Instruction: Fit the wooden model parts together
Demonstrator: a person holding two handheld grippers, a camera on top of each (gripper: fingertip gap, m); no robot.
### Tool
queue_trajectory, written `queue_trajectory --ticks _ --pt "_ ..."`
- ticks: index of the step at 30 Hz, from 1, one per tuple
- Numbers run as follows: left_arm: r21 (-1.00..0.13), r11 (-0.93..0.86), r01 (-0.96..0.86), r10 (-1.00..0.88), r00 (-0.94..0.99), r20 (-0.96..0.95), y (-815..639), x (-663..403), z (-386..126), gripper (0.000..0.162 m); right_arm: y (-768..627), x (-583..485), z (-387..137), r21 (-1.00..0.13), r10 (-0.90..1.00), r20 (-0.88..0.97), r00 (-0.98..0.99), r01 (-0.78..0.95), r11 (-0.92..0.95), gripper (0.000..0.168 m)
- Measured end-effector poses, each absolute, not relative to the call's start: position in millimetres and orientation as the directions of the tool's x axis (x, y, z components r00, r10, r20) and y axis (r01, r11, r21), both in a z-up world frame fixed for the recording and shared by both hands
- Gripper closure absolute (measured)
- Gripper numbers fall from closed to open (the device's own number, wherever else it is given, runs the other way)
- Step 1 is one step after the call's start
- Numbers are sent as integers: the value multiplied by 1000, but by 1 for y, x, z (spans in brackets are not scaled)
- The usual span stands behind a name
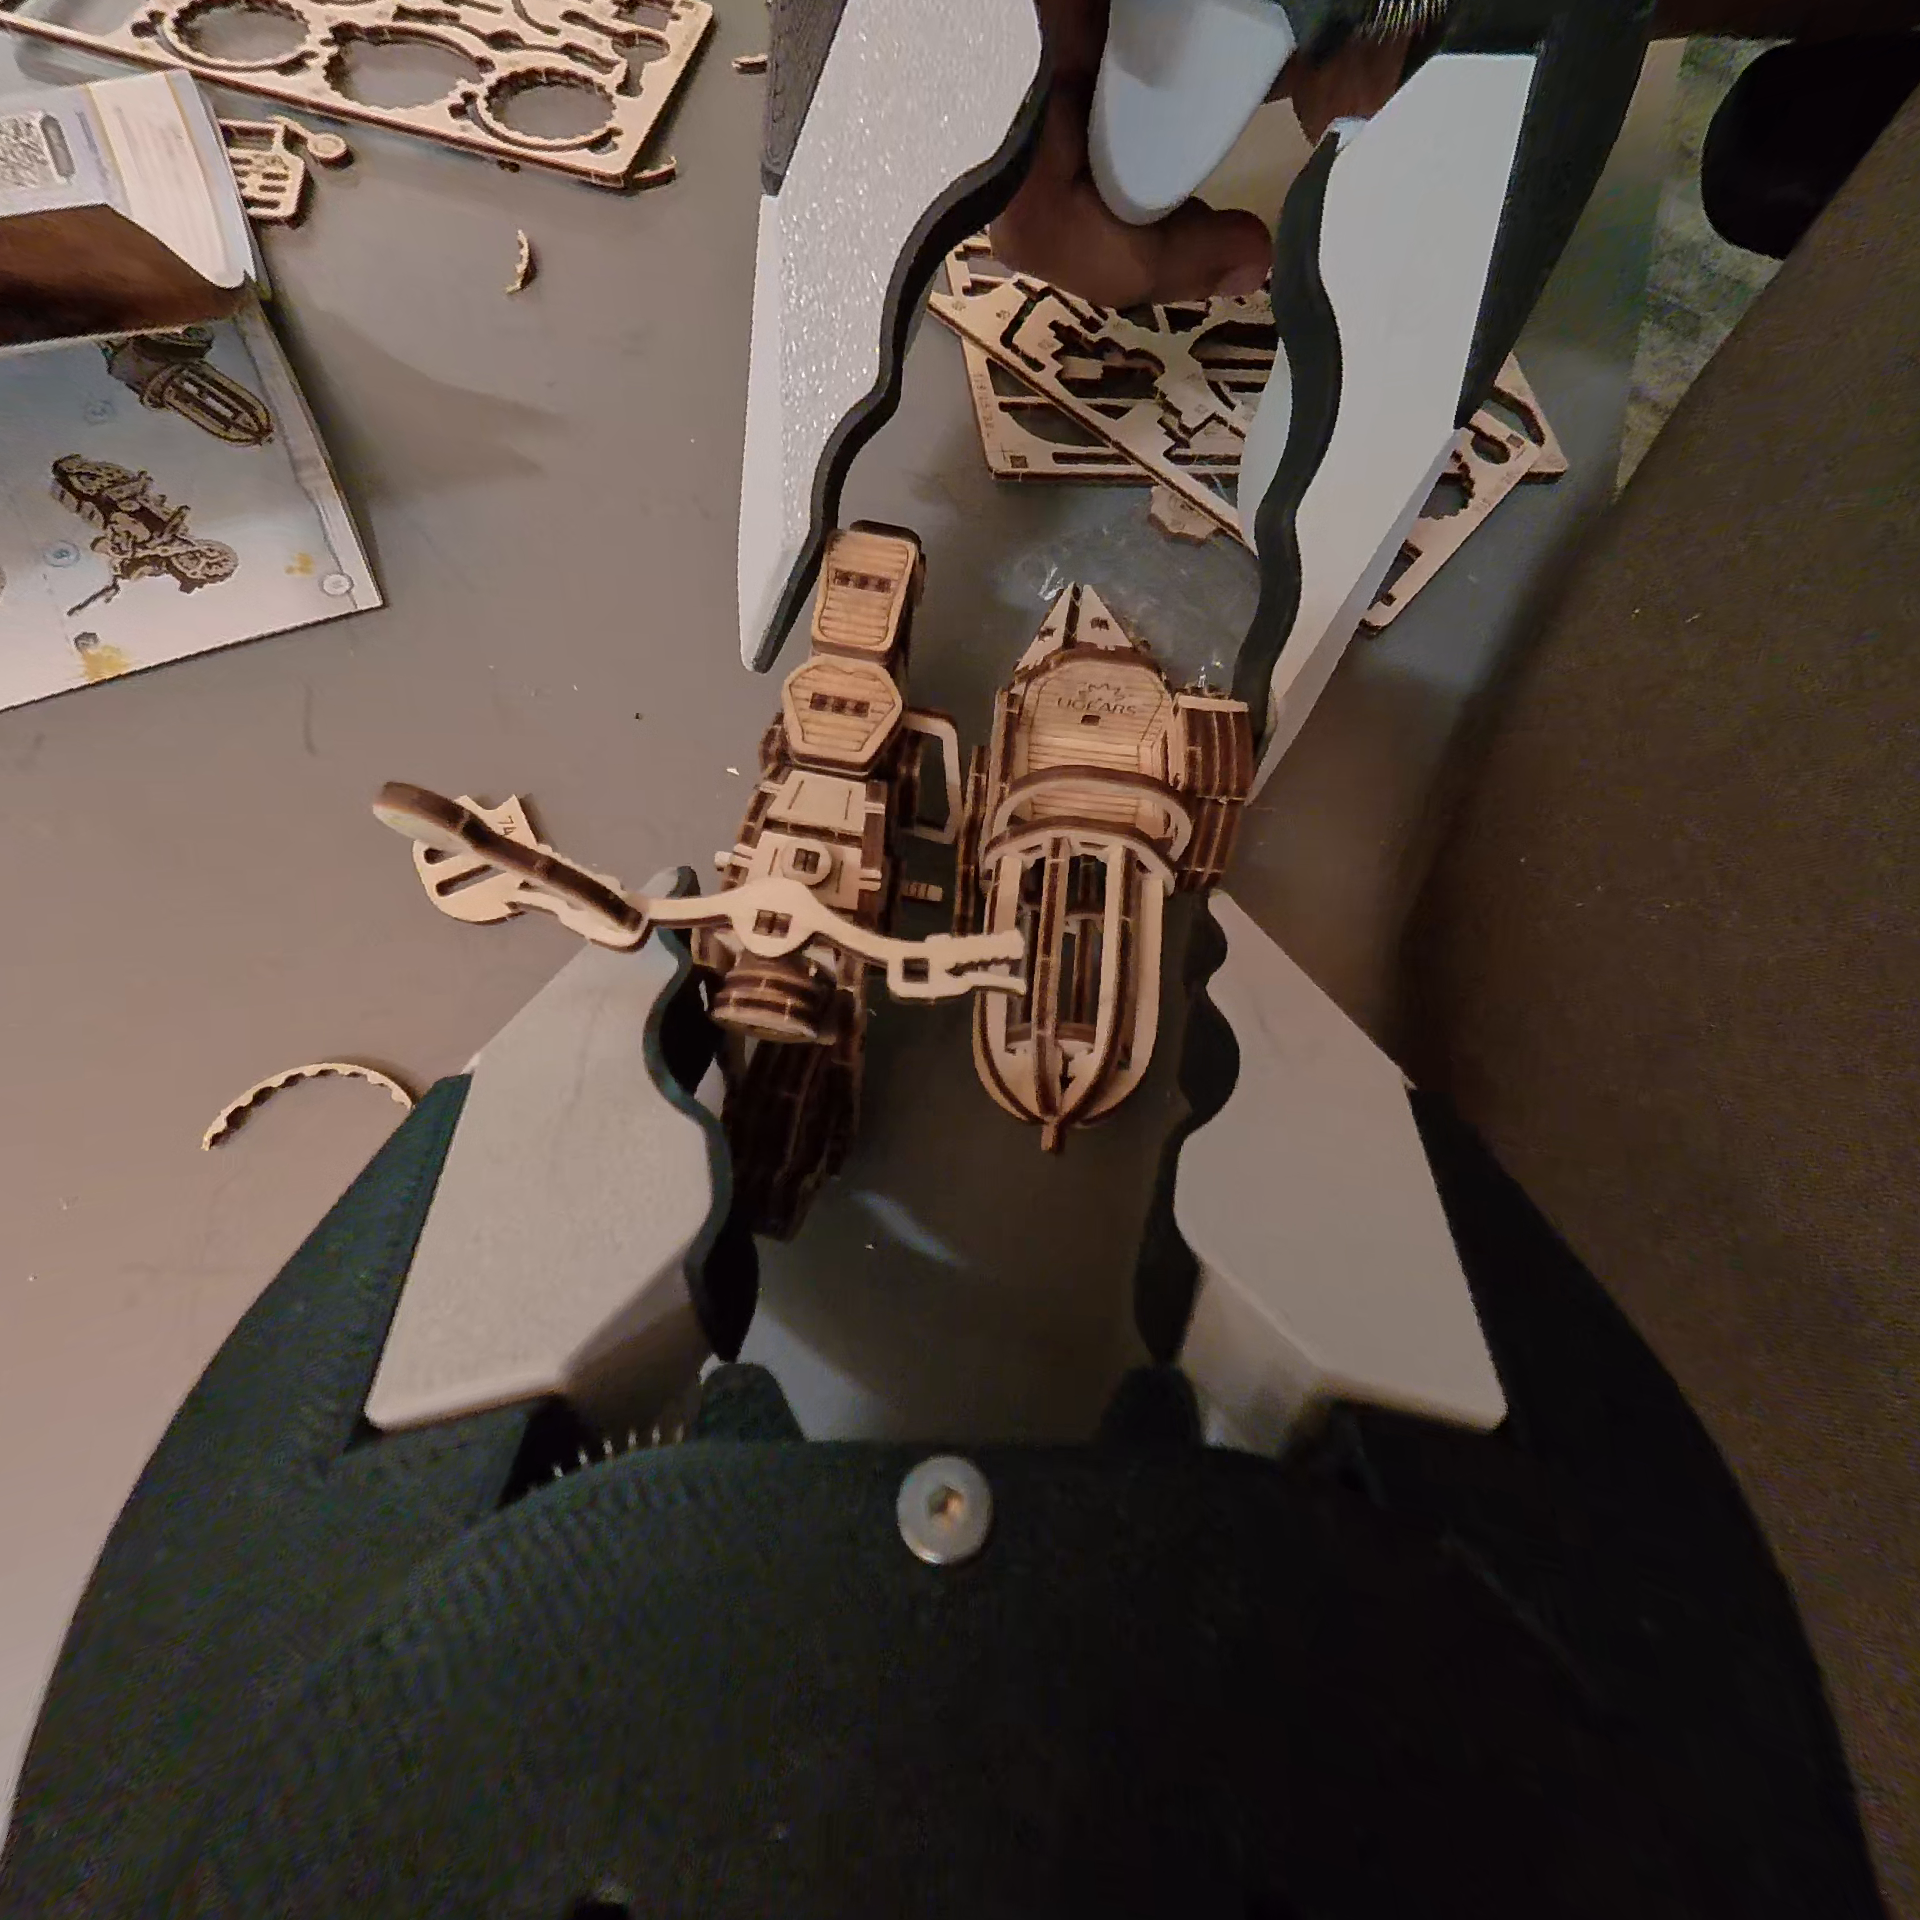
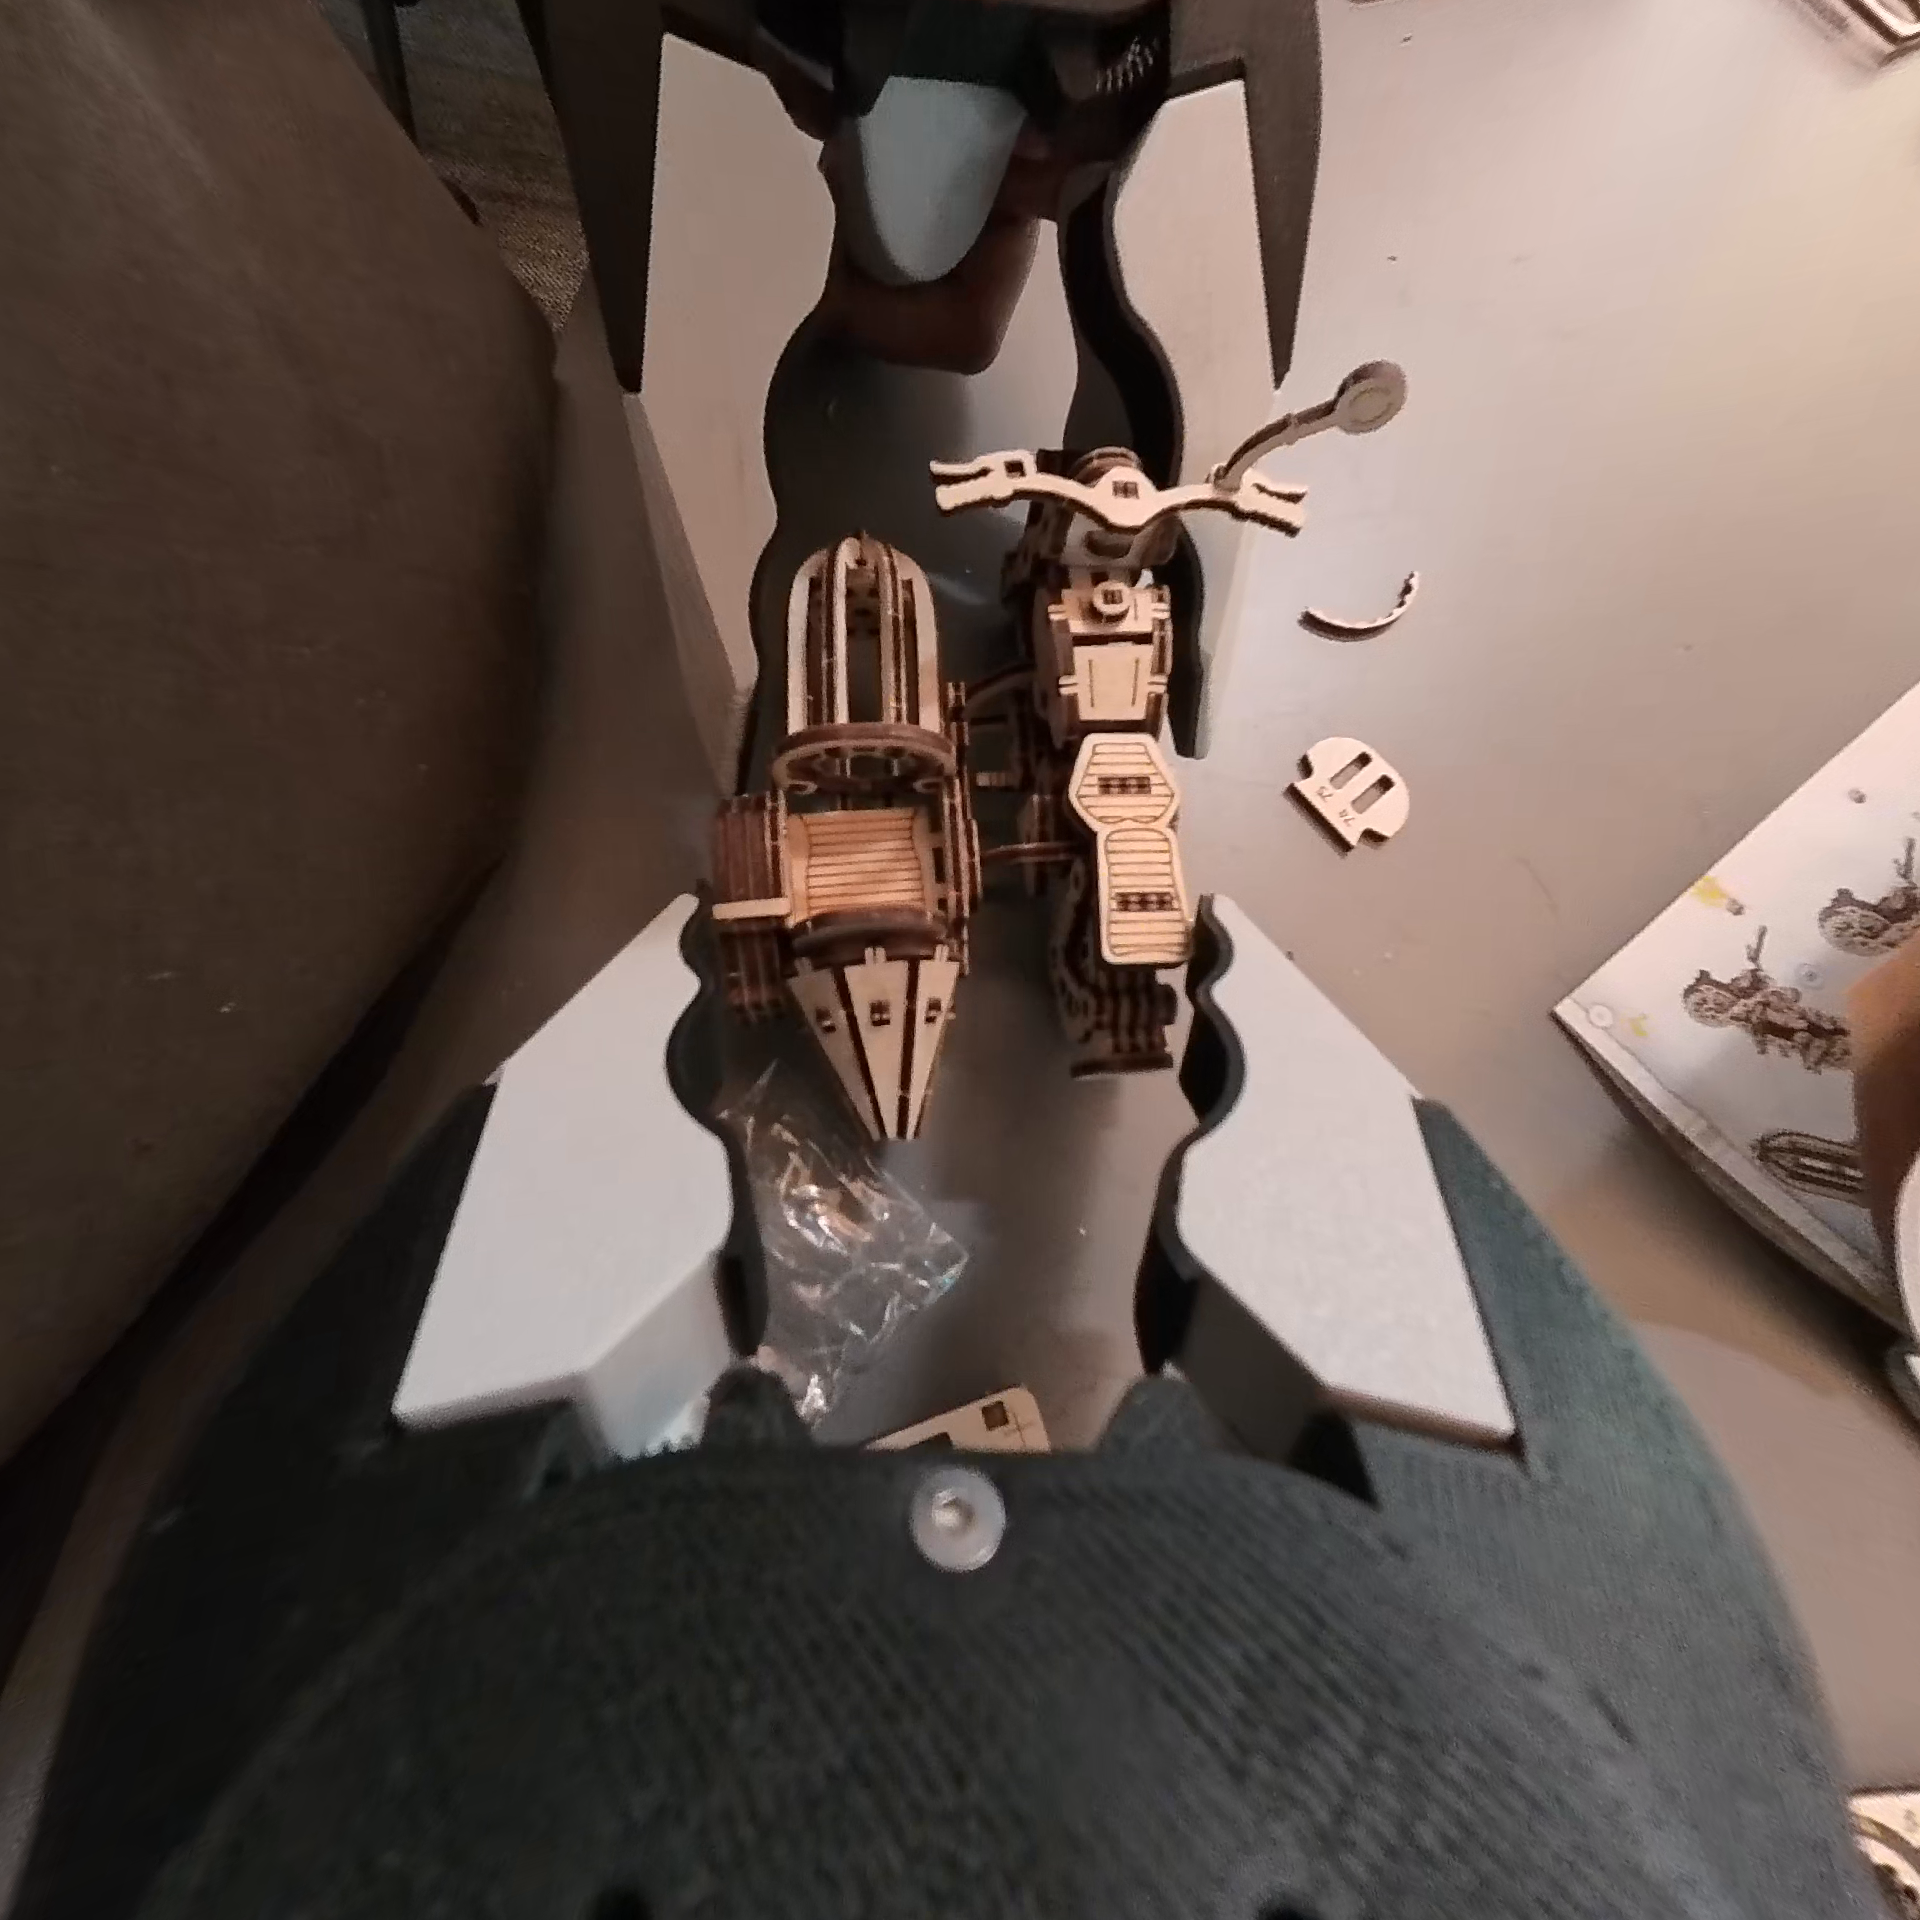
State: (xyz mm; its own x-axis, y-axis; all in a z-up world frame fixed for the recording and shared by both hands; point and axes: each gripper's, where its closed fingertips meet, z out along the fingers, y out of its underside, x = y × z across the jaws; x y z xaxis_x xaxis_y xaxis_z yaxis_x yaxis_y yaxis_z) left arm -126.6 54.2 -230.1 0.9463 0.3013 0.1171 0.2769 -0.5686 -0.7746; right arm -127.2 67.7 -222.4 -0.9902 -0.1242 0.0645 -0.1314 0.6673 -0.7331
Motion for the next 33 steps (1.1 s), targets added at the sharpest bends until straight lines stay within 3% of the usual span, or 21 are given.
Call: queue_trajectory --ticks 17,22,26,33 --pt "-768 -567 298 325 938 124 51 -130 -231 69 80 -129 -208 -738 -65 71 -995 -96 668 72" --pt "-767 -567 301 325 937 127 51 -130 -232 69 85 -120 -190 -750 25 -34 -999 42 661 102" --pt "-763 -575 296 326 938 119 50 -129 -233 69 77 -126 -186 -723 104 5 -995 68 688 125" --pt "-769 -560 308 336 933 129 49 -130 -231 69 63 -127 -199 -600 101 52 -994 49 798 140"
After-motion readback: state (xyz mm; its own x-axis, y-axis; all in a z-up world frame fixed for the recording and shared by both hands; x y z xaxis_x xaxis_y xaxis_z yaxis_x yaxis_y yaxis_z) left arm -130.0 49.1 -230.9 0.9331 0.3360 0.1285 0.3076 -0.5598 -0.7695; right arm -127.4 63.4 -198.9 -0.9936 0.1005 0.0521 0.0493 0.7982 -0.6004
